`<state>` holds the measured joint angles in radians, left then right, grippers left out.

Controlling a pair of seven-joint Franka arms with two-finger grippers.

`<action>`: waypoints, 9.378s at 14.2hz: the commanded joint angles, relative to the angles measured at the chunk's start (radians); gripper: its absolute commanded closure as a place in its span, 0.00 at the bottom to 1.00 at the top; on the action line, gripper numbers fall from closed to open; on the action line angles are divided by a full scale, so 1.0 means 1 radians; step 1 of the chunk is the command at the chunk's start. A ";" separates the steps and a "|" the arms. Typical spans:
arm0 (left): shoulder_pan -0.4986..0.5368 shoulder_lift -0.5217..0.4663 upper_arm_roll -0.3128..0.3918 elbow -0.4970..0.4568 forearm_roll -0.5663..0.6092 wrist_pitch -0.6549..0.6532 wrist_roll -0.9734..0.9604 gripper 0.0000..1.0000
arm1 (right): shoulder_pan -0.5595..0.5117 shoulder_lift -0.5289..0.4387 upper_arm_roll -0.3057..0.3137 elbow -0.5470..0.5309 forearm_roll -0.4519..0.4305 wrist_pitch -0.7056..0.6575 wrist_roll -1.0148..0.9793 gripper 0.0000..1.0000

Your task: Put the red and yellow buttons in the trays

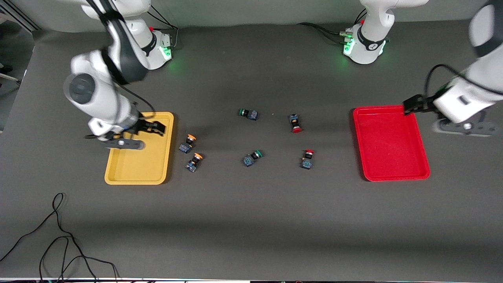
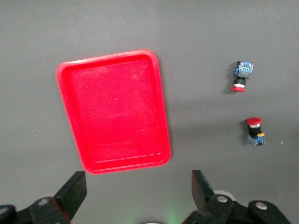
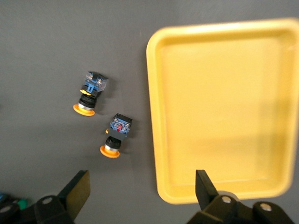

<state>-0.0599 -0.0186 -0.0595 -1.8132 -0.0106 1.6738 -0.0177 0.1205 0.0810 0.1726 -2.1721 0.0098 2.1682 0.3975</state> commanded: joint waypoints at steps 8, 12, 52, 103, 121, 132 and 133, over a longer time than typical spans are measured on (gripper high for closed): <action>-0.440 0.077 -0.045 -0.184 -0.045 0.342 -0.661 0.00 | 0.060 0.269 0.039 -0.058 0.016 0.332 0.247 0.00; -0.485 0.150 -0.045 -0.199 -0.045 0.411 -0.699 0.00 | 0.061 0.332 0.039 -0.055 0.015 0.390 0.248 0.00; 0.123 0.281 -0.030 -0.538 0.135 0.857 -0.079 0.82 | 0.042 0.499 -0.018 0.434 0.142 0.100 0.145 0.00; 0.188 0.197 -0.036 -0.033 0.038 0.185 -0.046 0.86 | 0.087 0.242 -0.274 0.345 0.067 -0.167 -0.154 0.00; 0.308 0.243 -0.040 -0.022 0.141 0.163 0.168 0.00 | 0.117 0.180 -0.334 0.652 0.095 -0.410 -0.232 0.00; 0.137 0.049 -0.036 0.224 0.046 -0.178 0.213 0.00 | 0.111 0.096 -0.378 0.724 0.093 -0.560 -0.310 0.00; 0.121 0.023 -0.034 0.194 0.038 -0.161 0.203 0.00 | 0.110 0.064 -0.381 0.695 0.091 -0.577 -0.315 0.00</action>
<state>0.0999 0.0812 -0.1137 -1.5349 0.0435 1.4823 0.1977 0.2274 0.2146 -0.1944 -1.4427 0.0895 1.6503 0.1187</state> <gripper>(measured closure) 0.000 0.000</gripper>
